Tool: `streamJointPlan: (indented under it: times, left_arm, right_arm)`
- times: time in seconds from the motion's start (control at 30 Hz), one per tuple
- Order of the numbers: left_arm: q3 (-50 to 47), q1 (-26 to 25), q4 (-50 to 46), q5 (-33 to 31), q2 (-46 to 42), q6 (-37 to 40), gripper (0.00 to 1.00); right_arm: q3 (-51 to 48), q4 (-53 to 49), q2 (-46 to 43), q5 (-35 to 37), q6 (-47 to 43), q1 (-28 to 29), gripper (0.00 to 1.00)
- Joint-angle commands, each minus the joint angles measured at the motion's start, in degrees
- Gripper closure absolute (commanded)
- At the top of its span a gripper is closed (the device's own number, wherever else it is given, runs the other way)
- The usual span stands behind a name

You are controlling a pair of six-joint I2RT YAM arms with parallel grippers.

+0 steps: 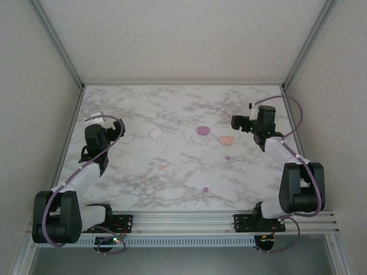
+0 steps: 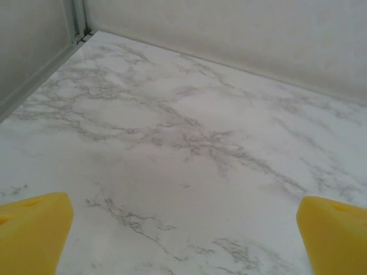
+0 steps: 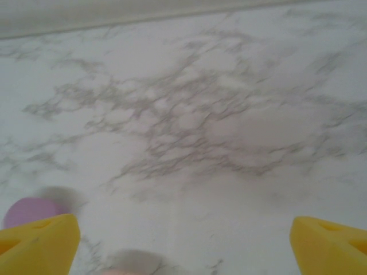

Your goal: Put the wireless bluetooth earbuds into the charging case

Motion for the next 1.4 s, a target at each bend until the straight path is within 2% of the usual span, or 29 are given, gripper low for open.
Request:
streamJointPlan:
  times: [0.0,0.13,0.43,0.67,0.93,1.37]
  left_arm:
    - [4.00,0.91,-8.84,-2.03,-2.50,-8.57,0.00]
    - [6.20,1.00,-11.15,0.68,-2.91,-14.25,0.00]
    - [10.28,0.30,-15.85,14.22,0.61,-21.28,0.00]
    - [10.09,-1.70,-18.12,15.62,1.17,-20.30,0.00]
    - [10.56,-4.58,-19.03,14.88,2.59,-18.98,0.00]
    - [13.28,-6.28,-20.87,13.83,4.66,-16.87,0.00]
  right_arm:
    - [5.67,-12.91,3.51,-10.08,2.52,-0.33,0.10]
    - [10.75,-16.58,7.15,-13.99,4.08,-0.32,0.15]
    - [16.52,-20.23,14.10,-14.87,7.06,-0.35,0.21]
    - [21.50,-25.41,22.32,-19.46,6.93,-0.33,0.29]
    - [23.80,-28.69,27.60,-22.07,5.43,-0.16,0.31]
    - [20.99,-33.17,25.62,-24.33,1.29,2.32,0.36]
